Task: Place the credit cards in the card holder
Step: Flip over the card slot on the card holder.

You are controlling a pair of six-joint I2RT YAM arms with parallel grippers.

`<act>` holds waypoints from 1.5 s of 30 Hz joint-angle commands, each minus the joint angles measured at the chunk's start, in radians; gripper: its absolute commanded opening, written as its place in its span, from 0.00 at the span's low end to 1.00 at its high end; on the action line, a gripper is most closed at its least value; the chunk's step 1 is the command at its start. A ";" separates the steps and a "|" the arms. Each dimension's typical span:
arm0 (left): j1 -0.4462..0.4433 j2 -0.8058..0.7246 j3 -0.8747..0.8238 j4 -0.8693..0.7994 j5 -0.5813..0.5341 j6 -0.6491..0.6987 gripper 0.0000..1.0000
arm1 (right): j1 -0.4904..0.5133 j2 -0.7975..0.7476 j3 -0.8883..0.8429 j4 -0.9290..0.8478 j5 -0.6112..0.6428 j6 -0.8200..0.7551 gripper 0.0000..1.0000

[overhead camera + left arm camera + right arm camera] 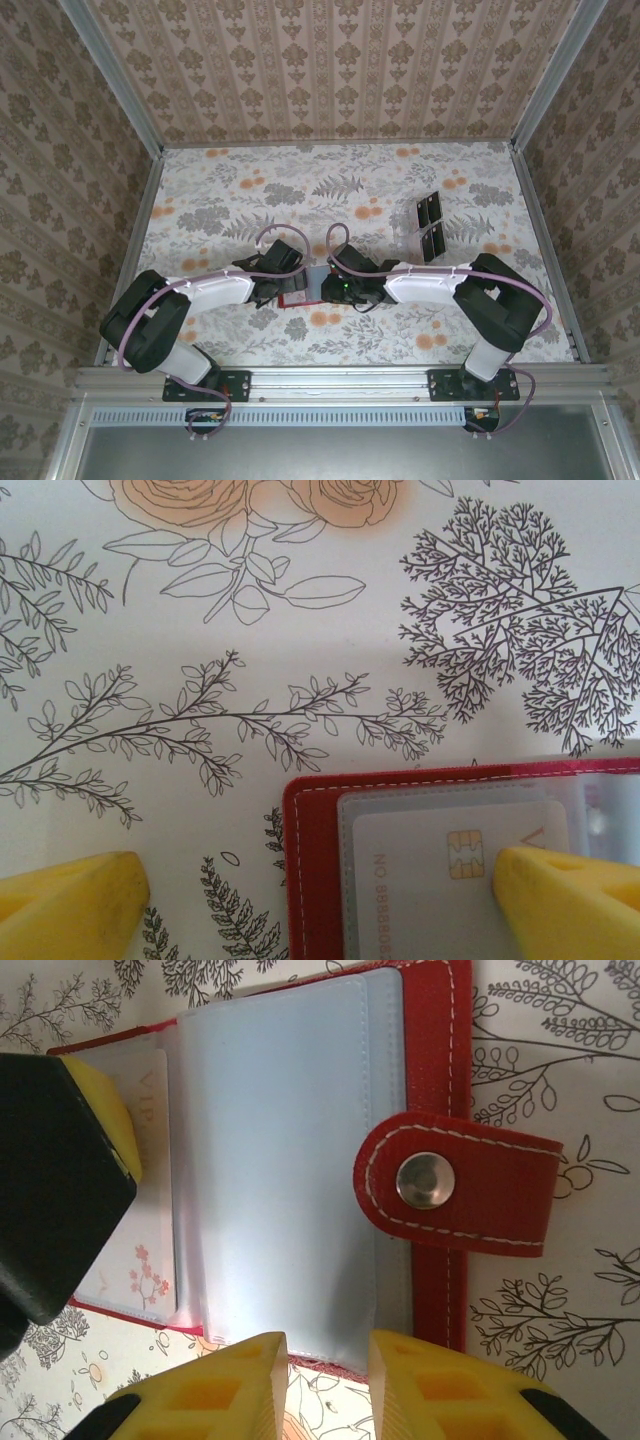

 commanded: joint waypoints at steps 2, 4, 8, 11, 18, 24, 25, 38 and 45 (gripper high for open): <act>0.000 0.056 -0.049 -0.011 0.059 -0.022 1.00 | 0.008 0.024 0.033 0.005 -0.012 0.006 0.29; 0.001 0.056 -0.049 -0.010 0.060 -0.022 1.00 | 0.006 0.032 0.035 0.008 -0.016 0.005 0.29; 0.001 0.057 -0.051 -0.010 0.059 -0.022 1.00 | 0.006 0.043 0.035 0.021 -0.025 0.012 0.29; -0.001 0.056 -0.050 -0.010 0.060 -0.022 1.00 | 0.005 0.050 0.036 0.033 -0.029 0.017 0.29; 0.000 0.060 -0.048 -0.009 0.062 -0.022 1.00 | 0.000 0.061 0.039 0.056 -0.039 0.026 0.29; -0.001 0.061 -0.050 -0.006 0.062 -0.022 1.00 | -0.006 0.079 0.050 0.069 -0.048 0.033 0.29; 0.000 0.061 -0.050 -0.006 0.063 -0.022 1.00 | -0.006 0.081 0.053 0.068 -0.048 0.033 0.29; -0.001 0.048 -0.053 -0.005 0.062 -0.022 1.00 | -0.009 0.100 0.085 0.067 -0.056 0.029 0.07; 0.011 0.005 -0.053 -0.017 0.060 -0.020 1.00 | -0.009 0.068 0.080 0.063 -0.058 0.019 0.00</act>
